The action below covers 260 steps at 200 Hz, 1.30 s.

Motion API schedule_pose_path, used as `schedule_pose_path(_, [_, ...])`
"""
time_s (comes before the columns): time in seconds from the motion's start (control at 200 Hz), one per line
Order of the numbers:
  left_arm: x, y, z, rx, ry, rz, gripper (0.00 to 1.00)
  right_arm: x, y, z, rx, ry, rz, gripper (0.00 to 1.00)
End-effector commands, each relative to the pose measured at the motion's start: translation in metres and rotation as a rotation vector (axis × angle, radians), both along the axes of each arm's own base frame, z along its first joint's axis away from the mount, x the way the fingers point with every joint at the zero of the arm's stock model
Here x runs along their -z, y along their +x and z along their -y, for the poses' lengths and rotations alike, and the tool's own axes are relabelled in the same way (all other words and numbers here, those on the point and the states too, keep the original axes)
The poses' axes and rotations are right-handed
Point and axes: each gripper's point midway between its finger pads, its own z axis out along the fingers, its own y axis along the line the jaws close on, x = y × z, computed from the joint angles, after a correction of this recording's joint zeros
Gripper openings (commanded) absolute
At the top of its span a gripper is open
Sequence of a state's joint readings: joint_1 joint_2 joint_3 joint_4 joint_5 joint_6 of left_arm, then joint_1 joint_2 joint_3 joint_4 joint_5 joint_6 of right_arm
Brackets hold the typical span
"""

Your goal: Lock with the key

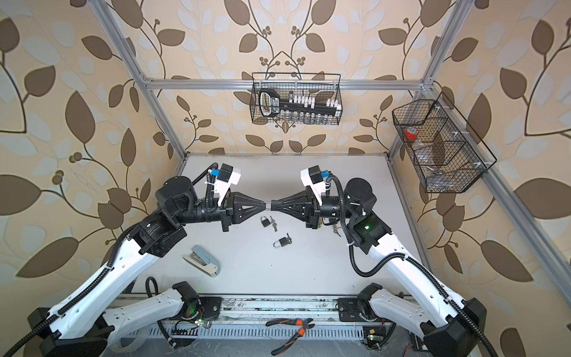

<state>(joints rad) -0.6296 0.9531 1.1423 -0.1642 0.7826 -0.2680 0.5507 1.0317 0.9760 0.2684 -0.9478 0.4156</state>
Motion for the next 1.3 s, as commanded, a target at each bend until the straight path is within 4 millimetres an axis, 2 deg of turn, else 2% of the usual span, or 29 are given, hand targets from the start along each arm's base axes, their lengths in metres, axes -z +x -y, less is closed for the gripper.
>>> schedule_pose_path(0.0, [-0.023, -0.015, -0.002, 0.048, -0.050, 0.086, 0.00, -0.012, -0.001, -0.002, -0.016, 0.021, 0.004, 0.00])
schedule_pose_path(0.48, [-0.009, -0.015, 0.012, 0.130, -0.028, 0.029, 0.00, -0.014, -0.002, -0.019, -0.034, 0.034, -0.003, 0.00])
schedule_pose_path(0.735, [0.007, -0.018, 0.033, 0.184, 0.016, -0.005, 0.00, -0.014, 0.003, -0.036, -0.008, 0.029, 0.007, 0.00])
schedule_pose_path(0.855, [0.008, -0.019, 0.038, 0.197, 0.013, -0.009, 0.00, -0.009, 0.005, -0.040, -0.012, 0.015, 0.001, 0.00])
schedule_pose_path(0.945, [0.005, -0.020, 0.035, 0.181, 0.014, 0.006, 0.00, -0.010, 0.005, -0.035, 0.012, 0.018, 0.024, 0.00])
schedule_pose_path(1.145, [-0.013, -0.020, 0.009, 0.047, -0.016, 0.089, 0.00, -0.016, 0.012, -0.003, 0.057, 0.037, 0.036, 0.00])
schedule_pose_path(1.295, [-0.013, -0.023, 0.010, 0.070, -0.009, 0.079, 0.00, -0.017, 0.011, -0.004, 0.029, 0.045, 0.027, 0.00])
